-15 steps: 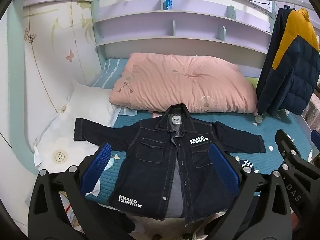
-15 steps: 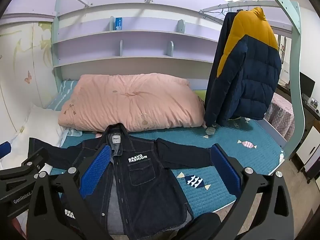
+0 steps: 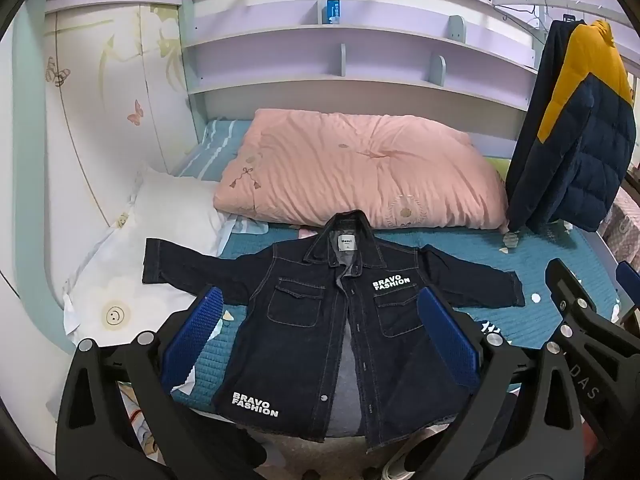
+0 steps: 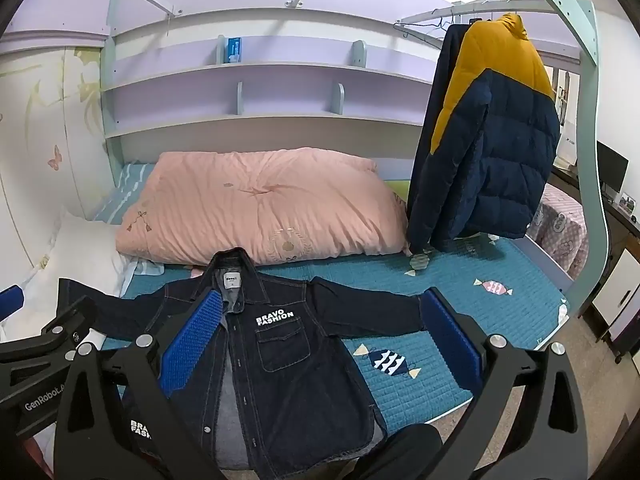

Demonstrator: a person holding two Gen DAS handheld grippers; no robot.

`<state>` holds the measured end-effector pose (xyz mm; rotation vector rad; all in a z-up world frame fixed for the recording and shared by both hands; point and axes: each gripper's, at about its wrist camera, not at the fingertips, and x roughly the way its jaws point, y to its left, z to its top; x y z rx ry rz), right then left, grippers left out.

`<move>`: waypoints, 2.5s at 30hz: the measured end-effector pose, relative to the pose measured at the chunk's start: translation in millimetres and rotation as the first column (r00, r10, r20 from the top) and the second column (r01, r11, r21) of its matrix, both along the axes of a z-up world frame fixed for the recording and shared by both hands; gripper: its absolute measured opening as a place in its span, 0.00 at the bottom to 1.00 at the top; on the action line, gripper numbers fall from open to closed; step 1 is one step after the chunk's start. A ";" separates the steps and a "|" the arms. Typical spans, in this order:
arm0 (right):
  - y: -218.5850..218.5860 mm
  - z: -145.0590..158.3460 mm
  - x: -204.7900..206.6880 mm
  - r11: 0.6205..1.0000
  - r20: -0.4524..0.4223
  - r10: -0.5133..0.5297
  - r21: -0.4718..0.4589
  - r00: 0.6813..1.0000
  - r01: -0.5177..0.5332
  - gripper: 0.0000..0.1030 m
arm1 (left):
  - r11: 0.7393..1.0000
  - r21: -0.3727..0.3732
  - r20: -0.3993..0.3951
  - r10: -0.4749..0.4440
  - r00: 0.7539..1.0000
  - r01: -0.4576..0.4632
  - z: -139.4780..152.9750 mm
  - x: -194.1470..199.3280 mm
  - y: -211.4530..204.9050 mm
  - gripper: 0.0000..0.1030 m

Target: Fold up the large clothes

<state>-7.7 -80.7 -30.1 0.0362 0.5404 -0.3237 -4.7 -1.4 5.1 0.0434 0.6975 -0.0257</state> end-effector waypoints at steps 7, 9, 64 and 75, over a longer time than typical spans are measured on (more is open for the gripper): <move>3.0 -0.7 -1.4 1.000 0.007 0.000 -0.006 1.000 0.000 0.93 | 1.000 -0.005 -0.001 -0.002 1.000 0.002 1.0 -1.4 0.9 0.95; 2.5 -0.2 -1.3 1.000 0.004 -0.001 -0.006 1.000 0.001 0.93 | 1.000 -0.005 -0.004 -0.003 1.000 0.003 1.9 -1.2 0.7 0.95; -3.9 4.0 -16.6 1.000 0.010 -0.019 -0.006 1.000 0.019 0.93 | 1.000 -0.015 -0.006 -0.022 1.000 0.022 -3.1 -14.2 2.5 0.95; -3.3 0.5 -22.4 0.999 0.009 -0.034 -0.012 0.999 0.034 0.93 | 0.999 -0.015 -0.010 -0.036 0.999 0.036 -2.8 -17.2 -2.3 0.95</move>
